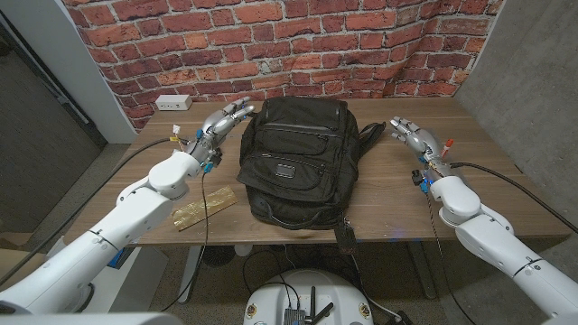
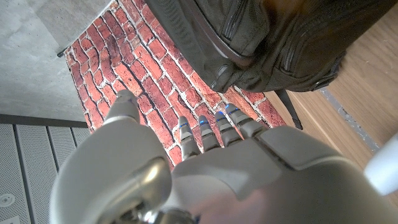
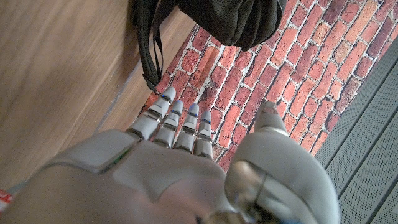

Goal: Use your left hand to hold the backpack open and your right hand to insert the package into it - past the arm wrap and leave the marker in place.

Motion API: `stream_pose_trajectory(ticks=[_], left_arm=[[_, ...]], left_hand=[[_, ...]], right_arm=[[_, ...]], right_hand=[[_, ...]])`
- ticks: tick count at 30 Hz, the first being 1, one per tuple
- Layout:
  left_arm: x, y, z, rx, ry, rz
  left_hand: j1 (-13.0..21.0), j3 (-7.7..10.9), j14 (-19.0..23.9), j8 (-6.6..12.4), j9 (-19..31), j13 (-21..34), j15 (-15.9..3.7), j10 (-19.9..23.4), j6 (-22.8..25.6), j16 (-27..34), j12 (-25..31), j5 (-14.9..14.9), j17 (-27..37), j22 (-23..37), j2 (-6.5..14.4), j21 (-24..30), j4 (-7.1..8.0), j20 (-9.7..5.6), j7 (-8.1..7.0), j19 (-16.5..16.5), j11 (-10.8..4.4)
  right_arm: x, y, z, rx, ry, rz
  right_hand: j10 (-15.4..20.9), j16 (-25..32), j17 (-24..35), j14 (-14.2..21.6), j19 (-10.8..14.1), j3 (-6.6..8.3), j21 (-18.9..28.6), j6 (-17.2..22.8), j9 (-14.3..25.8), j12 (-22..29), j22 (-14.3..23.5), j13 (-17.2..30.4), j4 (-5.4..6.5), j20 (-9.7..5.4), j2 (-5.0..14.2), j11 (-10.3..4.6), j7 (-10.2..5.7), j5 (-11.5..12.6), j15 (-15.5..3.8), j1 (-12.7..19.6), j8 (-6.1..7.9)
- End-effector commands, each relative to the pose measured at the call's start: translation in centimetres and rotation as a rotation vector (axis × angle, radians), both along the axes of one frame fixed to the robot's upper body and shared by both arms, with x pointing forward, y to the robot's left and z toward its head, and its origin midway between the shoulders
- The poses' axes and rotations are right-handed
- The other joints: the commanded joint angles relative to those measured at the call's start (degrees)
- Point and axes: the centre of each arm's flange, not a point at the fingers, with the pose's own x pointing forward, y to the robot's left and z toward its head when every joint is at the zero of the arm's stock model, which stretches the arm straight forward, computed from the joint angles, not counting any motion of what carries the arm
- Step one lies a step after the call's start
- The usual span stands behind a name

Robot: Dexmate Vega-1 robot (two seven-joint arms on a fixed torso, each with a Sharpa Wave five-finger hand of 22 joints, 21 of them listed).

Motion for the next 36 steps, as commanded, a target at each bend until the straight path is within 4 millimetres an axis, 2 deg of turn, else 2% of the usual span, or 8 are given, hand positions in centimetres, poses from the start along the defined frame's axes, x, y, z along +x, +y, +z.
stream_pose_trajectory(ticks=[1,6,9,12,17,24,36], left_arm=[[1.2,1.3,-0.6,-0.08,-0.032,0.052],[2.0,2.9,-1.0,-0.113,-0.048,0.077],[2.4,3.4,-1.2,-0.122,-0.045,0.068],[2.8,3.9,-1.2,-0.119,-0.04,0.06],[3.7,4.8,-1.3,-0.117,-0.025,0.041],[5.1,5.3,-2.5,-0.144,-0.013,0.009],[6.2,5.7,-4.5,-0.223,0.017,0.015]], left_hand=[[-1.0,0.11,-0.4,-0.12,-0.1,0.1,-0.82,-0.3,-0.9,0.2,-0.1,-0.1,0.2,0.1,0.1,0.1,0.37,-5.73,0.39,-0.5,0.05],[-2.2,0.03,-1.0,-0.15,-0.1,0.1,-1.08,-1.2,-2.2,0.3,-0.1,0.0,0.2,0.1,0.7,0.3,0.73,-5.91,1.51,-0.8,0.22],[-3.3,-0.1,-2.1,-0.31,-0.2,0.0,-1.28,-2.2,-4.6,0.2,0.0,0.1,0.1,0.1,1.1,0.3,0.77,-6.73,3.45,-1.6,0.34],[-4.6,-0.21,-4.9,-0.24,-0.3,0.0,-1.27,-4.7,-7.1,-0.1,-0.2,0.2,0.1,0.0,1.6,0.1,0.63,-7.41,4.89,-3.3,1.08],[-5.8,-0.34,-7.0,-0.26,-0.3,0.0,-1.15,-7.1,-9.6,0.0,-0.3,0.2,0.1,0.0,2.0,0.0,0.56,-7.8,5.9,-5.2,1.28],[-7.8,-0.68,-9.3,-0.13,-0.3,0.0,-0.19,-9.4,-11.9,0.0,-0.2,0.2,0.1,0.0,2.6,0.0,0.92,-7.7,6.32,-7.3,2.38],[-9.6,-0.86,-10.1,-0.05,-0.3,0.0,0.41,-10.4,-13.0,0.2,-0.1,0.3,0.3,0.0,3.4,0.0,1.61,-7.32,6.68,-8.4,2.74]], right_arm=[[1.6,0.3,0.7,0.04,0.008,0.012],[2.4,1.0,0.6,0.04,0.0,0.029],[2.6,1.2,0.6,0.044,-0.007,0.036],[2.9,1.5,0.5,0.06,-0.009,0.045],[3.2,1.9,0.1,0.079,-0.01,0.057],[4.0,1.8,-0.6,0.175,-0.032,0.119],[5.1,2.5,-0.7,0.201,-0.007,0.156]], right_hand=[[-0.6,0.0,-0.1,-0.3,-0.5,-0.03,-0.1,-0.7,0.0,0.0,0.0,0.0,0.88,0.13,0.23,0.02,0.23,-0.2,-0.08,-1.2,-0.22],[-1.3,-0.2,-0.3,-1.2,-1.6,-0.29,-0.2,-1.7,-0.1,-0.1,0.0,-0.1,1.57,-0.08,0.57,0.3,0.3,-0.4,-0.02,-2.6,-0.29],[-1.9,-0.3,-0.4,-2.0,-2.4,-0.38,-0.4,-2.4,-0.1,-0.1,-0.1,-0.2,1.96,-0.39,0.79,0.22,0.14,-0.4,-0.2,-3.4,-0.36],[-2.9,-0.5,-0.7,-3.0,-3.3,-0.44,-0.4,-3.8,-0.1,-0.3,-0.1,-0.3,2.28,-0.54,0.93,0.26,-0.32,-0.4,-0.38,-4.3,-0.57],[-3.9,-0.7,-1.1,-4.2,-4.2,-0.37,-0.4,-5.2,-0.2,-0.3,-0.1,-0.4,2.51,-0.75,1.08,0.29,-0.28,-0.4,-0.68,-5.1,-0.66],[-6.0,-0.8,-1.8,-5.8,-5.6,-0.28,-0.4,-7.5,-0.3,-0.5,-0.1,-0.5,2.86,-0.97,1.24,0.04,0.05,-0.4,-0.68,-6.3,-0.74],[-8.2,-0.9,-2.4,-8.0,-7.7,-0.3,-0.4,-10.2,-0.4,-0.5,-0.1,-0.6,3.49,-1.15,1.33,-0.16,-0.12,-0.6,-0.74,-8.1,-0.77]])
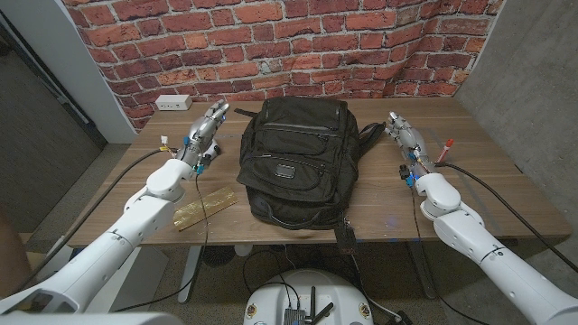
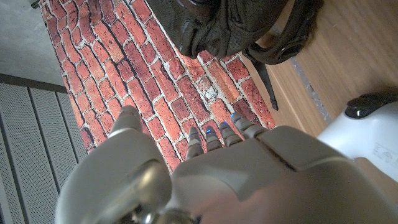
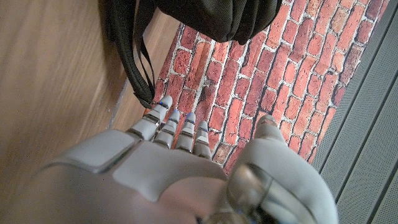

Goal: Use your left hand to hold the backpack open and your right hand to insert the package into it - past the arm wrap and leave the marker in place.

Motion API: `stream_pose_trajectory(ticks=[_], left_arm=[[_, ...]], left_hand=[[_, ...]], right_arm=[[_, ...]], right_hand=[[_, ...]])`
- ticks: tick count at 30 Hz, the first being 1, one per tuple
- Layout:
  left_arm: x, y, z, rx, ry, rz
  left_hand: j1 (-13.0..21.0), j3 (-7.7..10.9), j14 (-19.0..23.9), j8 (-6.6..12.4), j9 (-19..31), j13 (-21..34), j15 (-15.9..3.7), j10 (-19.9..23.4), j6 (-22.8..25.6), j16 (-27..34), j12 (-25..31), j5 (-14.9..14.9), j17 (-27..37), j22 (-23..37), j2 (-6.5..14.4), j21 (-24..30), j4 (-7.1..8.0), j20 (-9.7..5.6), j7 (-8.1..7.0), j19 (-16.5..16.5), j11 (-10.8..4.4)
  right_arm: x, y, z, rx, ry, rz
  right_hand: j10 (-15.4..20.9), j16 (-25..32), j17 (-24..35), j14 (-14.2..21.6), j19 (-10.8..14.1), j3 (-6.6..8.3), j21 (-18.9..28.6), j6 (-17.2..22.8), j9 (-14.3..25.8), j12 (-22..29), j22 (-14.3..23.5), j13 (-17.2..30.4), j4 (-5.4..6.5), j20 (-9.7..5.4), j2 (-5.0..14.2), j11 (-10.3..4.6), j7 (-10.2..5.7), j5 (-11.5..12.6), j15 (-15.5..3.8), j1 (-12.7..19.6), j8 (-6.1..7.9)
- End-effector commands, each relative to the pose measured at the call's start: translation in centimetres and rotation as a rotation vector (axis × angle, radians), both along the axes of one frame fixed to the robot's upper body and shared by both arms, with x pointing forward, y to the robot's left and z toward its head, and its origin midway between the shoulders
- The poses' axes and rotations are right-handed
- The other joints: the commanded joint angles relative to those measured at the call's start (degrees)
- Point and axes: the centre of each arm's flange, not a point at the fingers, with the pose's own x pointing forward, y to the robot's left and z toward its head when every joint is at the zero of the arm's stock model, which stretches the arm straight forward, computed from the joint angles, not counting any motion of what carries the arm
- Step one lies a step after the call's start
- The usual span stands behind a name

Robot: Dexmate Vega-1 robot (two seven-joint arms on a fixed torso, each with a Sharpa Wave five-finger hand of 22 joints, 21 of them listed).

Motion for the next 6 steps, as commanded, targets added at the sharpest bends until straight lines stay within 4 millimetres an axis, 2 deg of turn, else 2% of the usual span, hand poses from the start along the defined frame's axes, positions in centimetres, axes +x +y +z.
stream_pose_trajectory(ticks=[1,6], left_arm=[[1.24,0.49,-1.89,-0.067,0.027,-0.004],[1.42,0.2,-2.56,-0.092,0.039,-0.003]], left_hand=[[-0.9,0.05,-0.6,0.19,0.0,0.0,0.08,-0.4,-0.4,0.2,0.2,0.3,0.2,0.0,0.1,0.0,0.38,-7.45,0.04,-0.5,-0.09],[-1.4,0.04,-0.8,0.25,0.0,0.0,0.24,-0.5,-0.5,0.3,0.2,0.4,0.2,0.0,0.4,0.0,0.58,-7.24,0.09,-0.9,0.05]], right_arm=[[1.14,0.6,-0.31,0.049,0.012,0.047],[1.57,0.64,-0.53,0.068,0.02,0.057]], right_hand=[[-0.6,0.0,-0.1,-0.7,-0.8,0.12,0.0,-0.8,0.2,-0.1,0.1,0.2,0.42,-0.88,-0.22,-0.07,-0.04,-0.1,-0.01,-0.9,-0.33],[-0.8,0.0,-0.2,-1.0,-0.9,0.12,0.1,-1.0,0.2,0.0,0.1,0.1,0.55,-0.9,-0.2,0.0,-0.02,-0.2,0.02,-1.2,-0.24]])
